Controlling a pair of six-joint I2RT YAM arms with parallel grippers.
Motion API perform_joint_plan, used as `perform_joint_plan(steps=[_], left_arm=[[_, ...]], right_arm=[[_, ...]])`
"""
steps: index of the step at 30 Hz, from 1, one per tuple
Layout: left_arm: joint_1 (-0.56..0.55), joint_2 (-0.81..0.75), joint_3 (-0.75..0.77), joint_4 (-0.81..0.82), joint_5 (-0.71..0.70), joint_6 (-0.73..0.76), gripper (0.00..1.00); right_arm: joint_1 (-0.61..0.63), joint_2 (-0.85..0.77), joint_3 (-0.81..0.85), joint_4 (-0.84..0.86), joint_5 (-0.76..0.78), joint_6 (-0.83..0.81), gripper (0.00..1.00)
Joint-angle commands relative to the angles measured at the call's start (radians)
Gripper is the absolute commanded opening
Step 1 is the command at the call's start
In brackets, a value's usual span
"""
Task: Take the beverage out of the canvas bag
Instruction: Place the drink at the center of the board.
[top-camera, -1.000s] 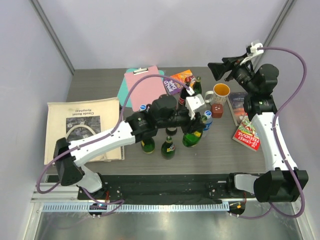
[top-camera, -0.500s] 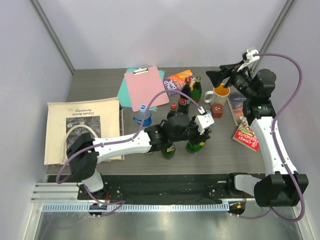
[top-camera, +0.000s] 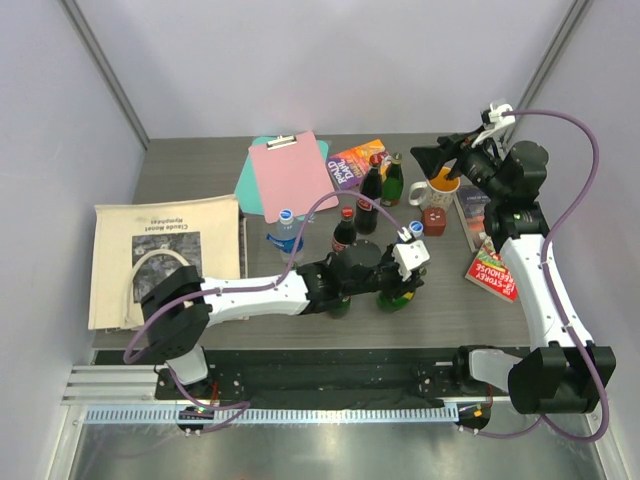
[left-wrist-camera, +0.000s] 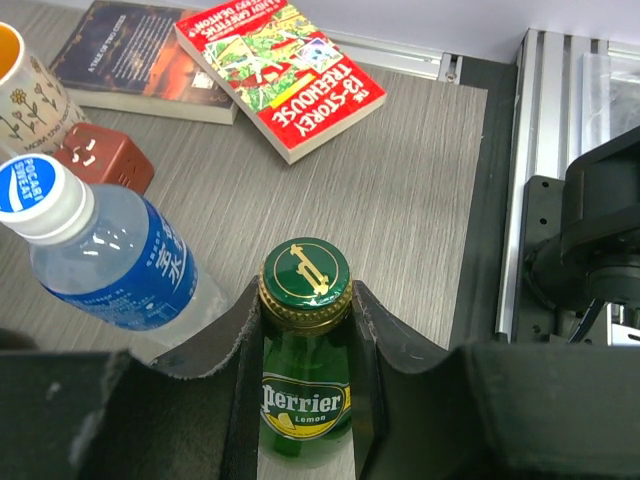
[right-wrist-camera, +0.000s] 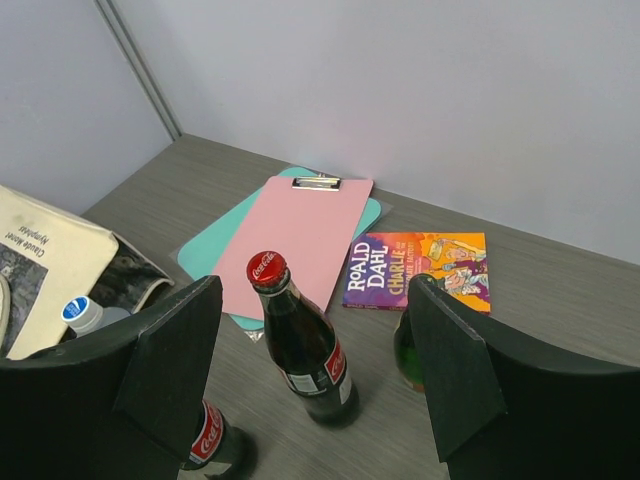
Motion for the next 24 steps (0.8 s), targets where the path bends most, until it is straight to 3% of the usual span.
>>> perform_joint_plan(steps=[1,13,24], left_arm=[[-0.008,-0.035,0.009,0.239,-0.028,0.004,0.00],[-0.015,-0.055,-0.060,0.264,-0.049,-0.004,0.00],[-0.025,-0.007,-0.028,0.295,-0.032,-0.004,0.00]], right_arm=[[-0.002,-0.032,-0.008,0.036,-0.013,-0.006,0.80],[-0.002,-0.024,-0.023,0.064,-0.016,0.014,0.80],[-0.002,-0.033,-0.044,0.067,-0.022,0.025,0.80]])
